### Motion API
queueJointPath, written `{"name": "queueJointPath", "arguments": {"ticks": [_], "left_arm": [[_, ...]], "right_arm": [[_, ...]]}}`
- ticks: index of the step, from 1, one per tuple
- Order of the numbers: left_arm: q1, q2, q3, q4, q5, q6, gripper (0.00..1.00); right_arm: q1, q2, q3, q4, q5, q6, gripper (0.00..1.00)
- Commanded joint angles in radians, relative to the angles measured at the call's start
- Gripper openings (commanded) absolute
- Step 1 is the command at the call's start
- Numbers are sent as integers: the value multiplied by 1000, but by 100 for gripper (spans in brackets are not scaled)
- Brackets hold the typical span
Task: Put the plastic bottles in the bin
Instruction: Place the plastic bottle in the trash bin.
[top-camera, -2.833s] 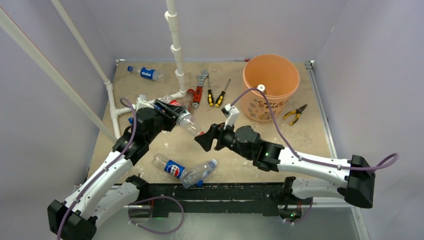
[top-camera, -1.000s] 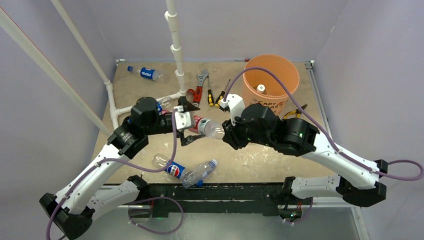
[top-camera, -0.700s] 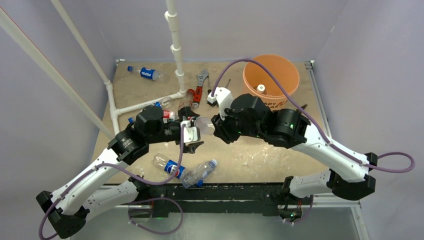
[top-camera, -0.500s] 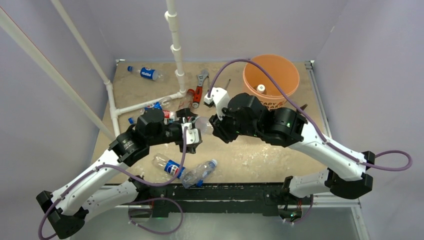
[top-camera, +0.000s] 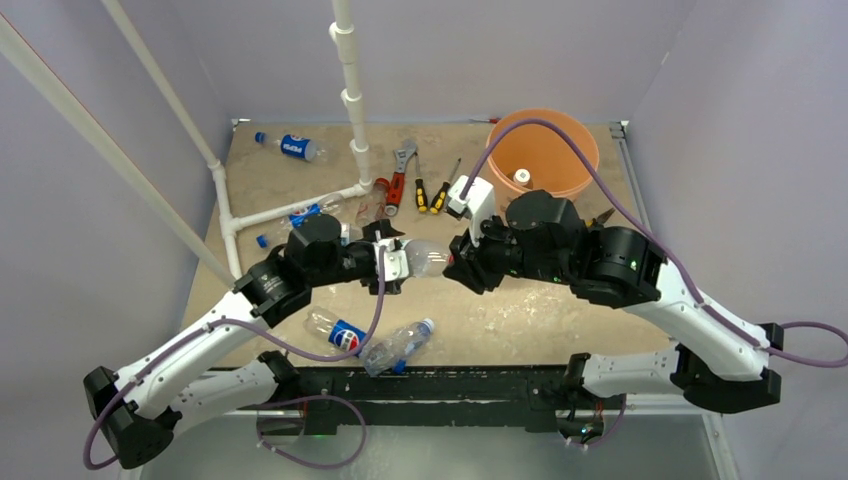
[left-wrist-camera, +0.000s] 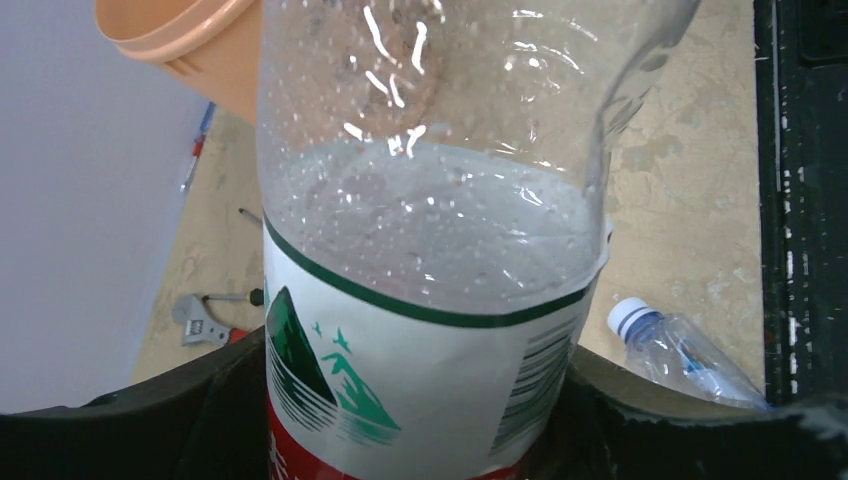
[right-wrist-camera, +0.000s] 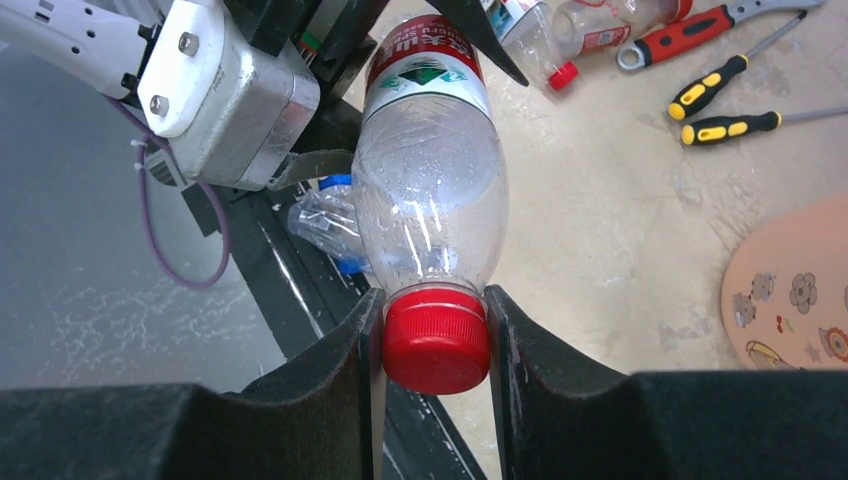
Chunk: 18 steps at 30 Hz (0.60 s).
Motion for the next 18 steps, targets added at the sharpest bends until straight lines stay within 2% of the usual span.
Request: {"name": "queueJointPath", "arguments": {"ticks": [1,4,5,9,13,14,16,18], "left_arm": [[-18,7,16,70,46,-72,64],[-23,5,27,74,53,-95,54],[-23,5,31,75,54,-102,51],[-22,2,42,86,55,-140,41],[-24,-12,37,117,55,-182,41],[-23,-19,33,130,54,-202,41],[-24,-33,18,177,52,-256,45],[-22,-43,0,243,82,-338,45]], "right_arm": [[0,-15,-7,55,-45,3,0],[0,-21,-5,58,-51,15,1],[0,-24,-5,63,-52,19,6],[0,-45,-7,94,-24,36,47],[1,-84,-7,141,44,52,73],[0,-104,-14,151,77,54,83],[0,-176,-57,207,149,84,88],[1,-319,-173,401,177,119,91]]}}
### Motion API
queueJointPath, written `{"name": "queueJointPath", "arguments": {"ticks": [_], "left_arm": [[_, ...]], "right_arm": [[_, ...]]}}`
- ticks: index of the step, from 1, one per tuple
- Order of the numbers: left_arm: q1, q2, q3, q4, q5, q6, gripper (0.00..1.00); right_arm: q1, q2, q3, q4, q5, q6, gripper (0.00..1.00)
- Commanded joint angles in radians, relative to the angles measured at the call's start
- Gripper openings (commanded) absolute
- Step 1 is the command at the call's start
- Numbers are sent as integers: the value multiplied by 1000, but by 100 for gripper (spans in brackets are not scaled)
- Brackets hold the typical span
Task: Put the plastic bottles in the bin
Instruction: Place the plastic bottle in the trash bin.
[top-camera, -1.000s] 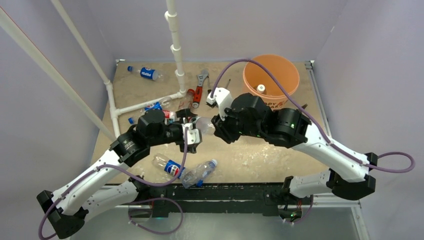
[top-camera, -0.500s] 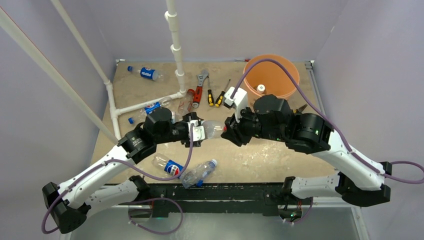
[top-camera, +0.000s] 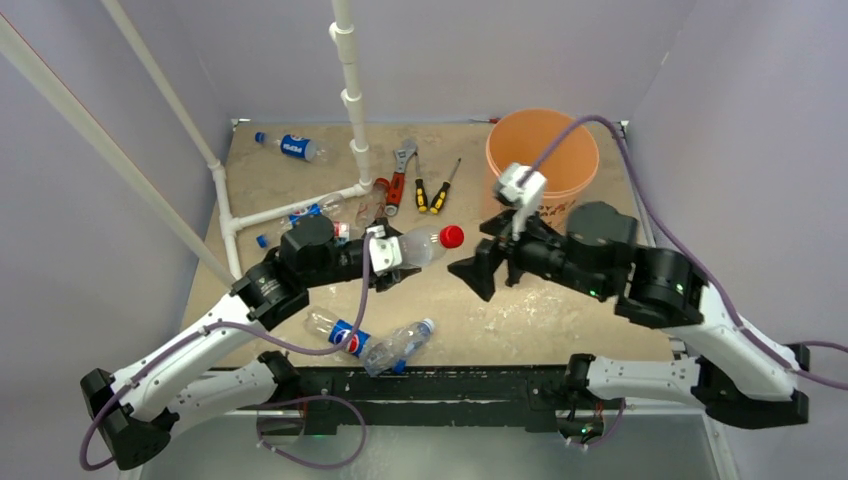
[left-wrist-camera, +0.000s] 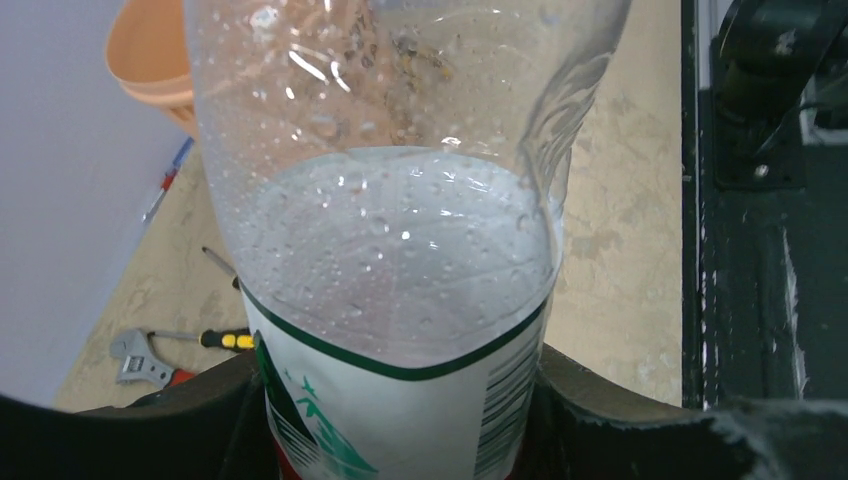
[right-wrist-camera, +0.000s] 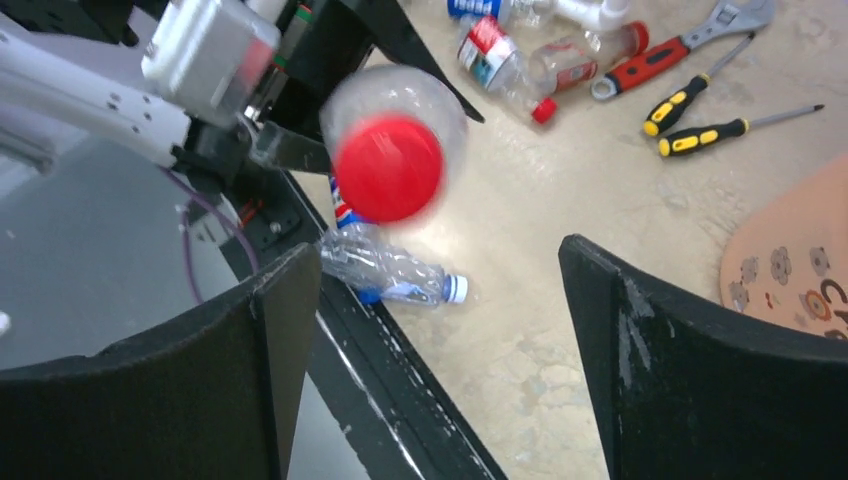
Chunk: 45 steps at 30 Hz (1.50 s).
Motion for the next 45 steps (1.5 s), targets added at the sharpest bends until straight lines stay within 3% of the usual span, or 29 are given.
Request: {"name": "queueJointPath", "arguments": {"ticks": [1,5,10,13,21,31,37,45], "left_arm": [[1,-39,-13,203,62,-202,43],[1,-26,-69,427,86,-495,37],[-1,39,-98,564,101,-782,33],[-1,69,-108,597,113,-851,31],[-10,16,-142,589,68,-838,31],[-19,27,-120,516,56,-798,31],[-28,26,-119,509,48,-784,31],[-33,2,-116,491,30,-760,31]], "right_arm": [[2,-271,-207,384,108,78,92],[2,-506,-543,740,116,148,93],[2,-495,-607,865,131,193,94],[2,-446,-613,959,123,230,94],[2,-222,-486,986,158,224,91],[2,-84,-373,1000,204,166,85],[1,33,-231,853,247,119,72],[-3,82,-149,709,263,138,71]]}}
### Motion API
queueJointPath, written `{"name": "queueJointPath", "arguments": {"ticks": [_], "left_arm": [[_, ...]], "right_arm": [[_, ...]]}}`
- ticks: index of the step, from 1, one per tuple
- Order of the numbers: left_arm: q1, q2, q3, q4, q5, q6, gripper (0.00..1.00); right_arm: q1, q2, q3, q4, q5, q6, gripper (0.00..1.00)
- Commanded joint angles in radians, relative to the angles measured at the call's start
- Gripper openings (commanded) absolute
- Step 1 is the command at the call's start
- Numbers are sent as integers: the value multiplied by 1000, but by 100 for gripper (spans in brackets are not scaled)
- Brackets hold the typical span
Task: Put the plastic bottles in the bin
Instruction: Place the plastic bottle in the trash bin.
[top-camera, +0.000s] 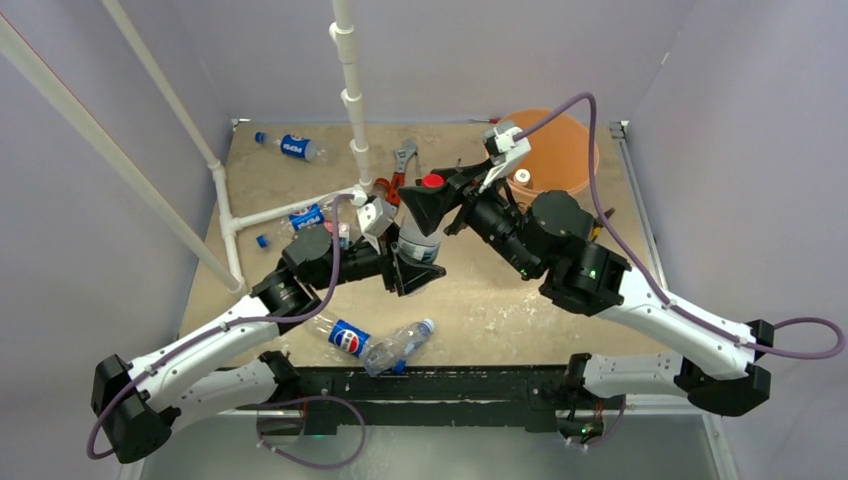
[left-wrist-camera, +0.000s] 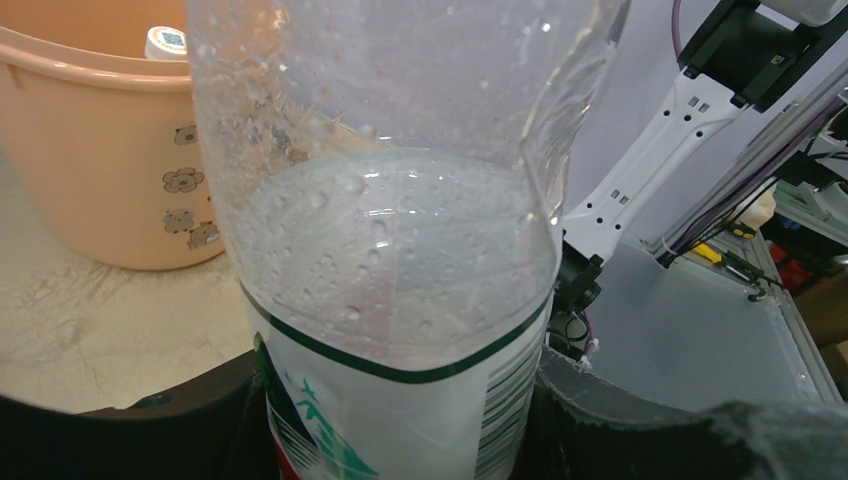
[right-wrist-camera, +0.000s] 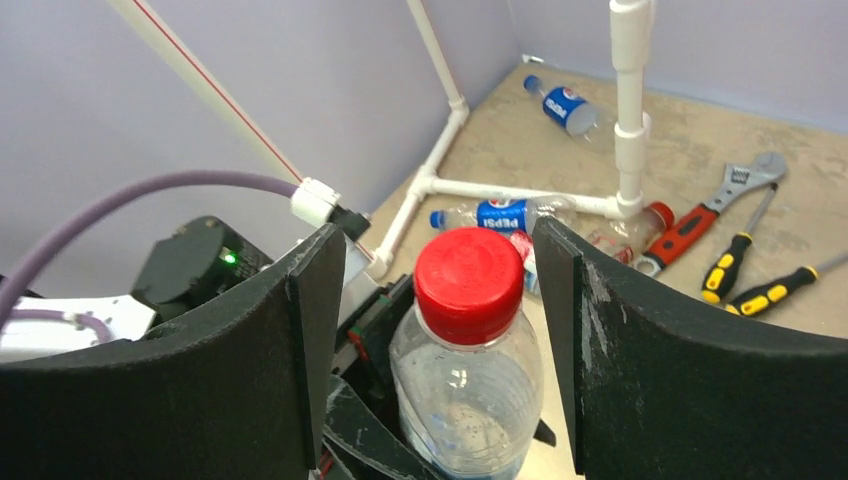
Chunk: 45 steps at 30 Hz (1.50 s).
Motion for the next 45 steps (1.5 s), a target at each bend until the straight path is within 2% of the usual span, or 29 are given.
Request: {"name": "queueJointPath", "arguments": {"ticks": [1,2,4,9,11,12,13,14,15,16,20,23,26,28,30,31,33,37,38,42,45], "left_arm": [[-6,-30,26,-1,-21,38,31],[-6,-33,25,-6,-23,44,31],[-6,-39,22,-11,-29,49,31],[-7,-51,20,-29,-36,54,32],[-6,-52,26,-56,-40,62,42],[-6,-53,29,-69,-48,63,54],[-6,-54,30,-82,-56,64,72],[-6,-59,31,-98,-74,65,86],[-6,-66,29,-109,-94,62,93],[-6,-75,24,-121,-120,57,95],[-6,-152,-7,-165,-259,48,99],[-7,-245,-46,-206,-460,1,99],[-6,-332,-75,-285,-670,-73,99],[-6,-381,-90,-339,-788,-132,99],[-6,-424,-105,-378,-885,-204,99],[-7,-442,-114,-388,-915,-230,99],[-6,-470,-131,-391,-946,-260,98],[-6,-464,-147,-391,-948,-304,97],[-6,-457,-150,-391,-943,-314,97],[-6,-434,-160,-390,-911,-348,96],[-6,-424,-174,-384,-889,-370,95]], "right_arm": [[-1,5,60,-107,28,-1,71],[-1,11,66,-124,27,5,68],[-2,10,68,-143,24,13,56],[-3,-4,64,-141,17,11,19],[-3,-17,60,-130,7,2,2],[-3,-27,58,-124,6,-1,0],[-3,-37,54,-116,3,-11,0],[-4,-52,50,-103,2,-23,0],[-3,-68,45,-91,15,-33,0],[-3,-86,41,-82,42,-44,0],[-3,-180,5,-11,217,-131,0],[-3,-239,-73,120,438,-266,0],[-3,-270,-147,337,618,-514,0],[-6,-268,-189,557,704,-716,0],[-28,-256,-212,791,735,-876,0],[-49,-247,-206,830,735,-906,0],[-143,-199,-161,782,711,-881,0],[-437,-70,-2,396,583,-553,0],[-494,-41,24,351,555,-500,0],[-621,65,48,353,484,-446,0],[-734,152,87,264,376,-343,0]]}}
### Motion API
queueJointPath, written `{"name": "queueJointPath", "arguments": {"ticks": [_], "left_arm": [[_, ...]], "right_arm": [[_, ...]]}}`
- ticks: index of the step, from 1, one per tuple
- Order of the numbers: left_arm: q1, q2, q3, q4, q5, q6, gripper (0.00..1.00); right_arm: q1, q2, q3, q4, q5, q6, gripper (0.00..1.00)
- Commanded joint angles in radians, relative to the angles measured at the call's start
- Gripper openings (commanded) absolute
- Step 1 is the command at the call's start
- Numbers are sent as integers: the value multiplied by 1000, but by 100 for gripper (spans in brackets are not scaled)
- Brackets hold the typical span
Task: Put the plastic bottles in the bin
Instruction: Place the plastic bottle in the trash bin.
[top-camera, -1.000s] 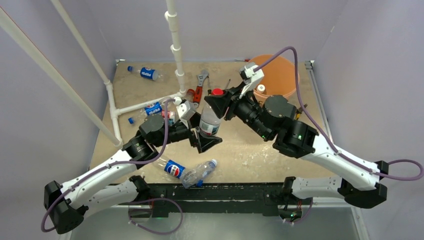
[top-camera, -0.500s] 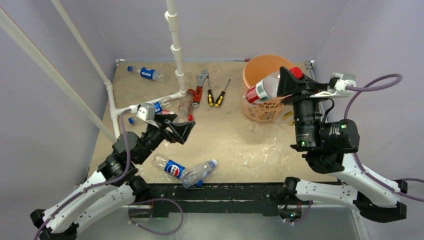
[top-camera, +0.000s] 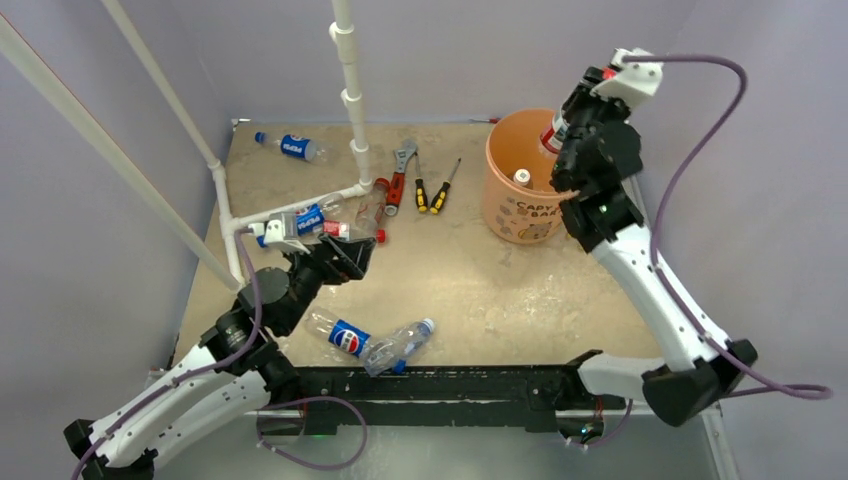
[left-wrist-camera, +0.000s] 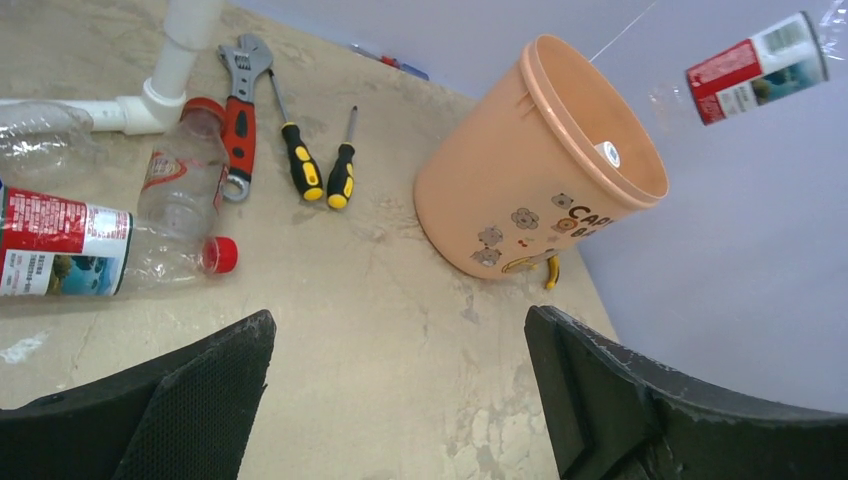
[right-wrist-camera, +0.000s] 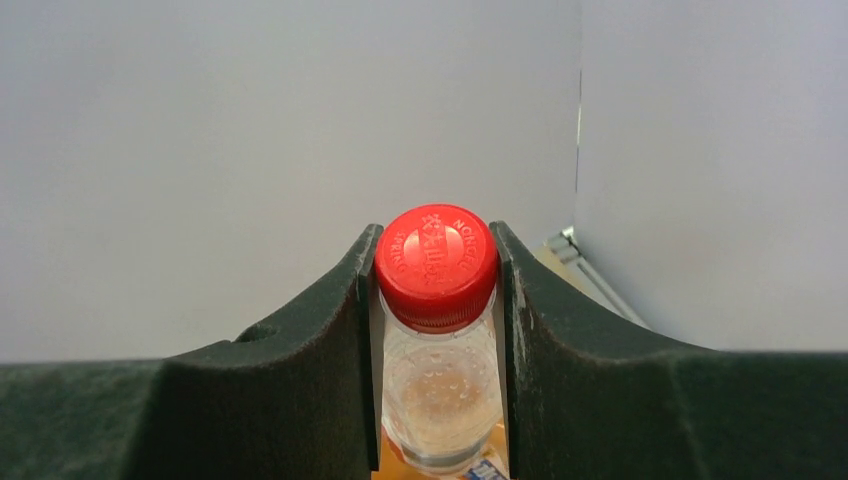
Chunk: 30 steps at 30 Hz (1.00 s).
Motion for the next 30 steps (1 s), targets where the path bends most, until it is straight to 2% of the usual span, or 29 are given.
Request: {"name": "queueJointPath", "arguments": {"ticks": [1,4,9,17,24,26,30], "left_arm": [[1,13,-32,19,20,-61,95],[1,31,-46,17,43,-65,95],[1,40,-58,18,76,-62,95],[1,18,-67,1,52,-50,95],[1,41,-86,32,74,-63,94],[0,53,-83,33,77,-65,94],[1,62,-76,32,79,-69,94]], "right_arm": [[-142,105,75,-168,-186,208,0],[-209,159,38,-208,-265,289,0],[-251,238,-45,-187,-320,339,0],[-257,332,-116,-170,-373,335,0],[-257,338,-196,-163,-410,338,0],[-259,330,-209,-166,-417,344,11],[-258,299,-217,-176,-429,362,42]]}}
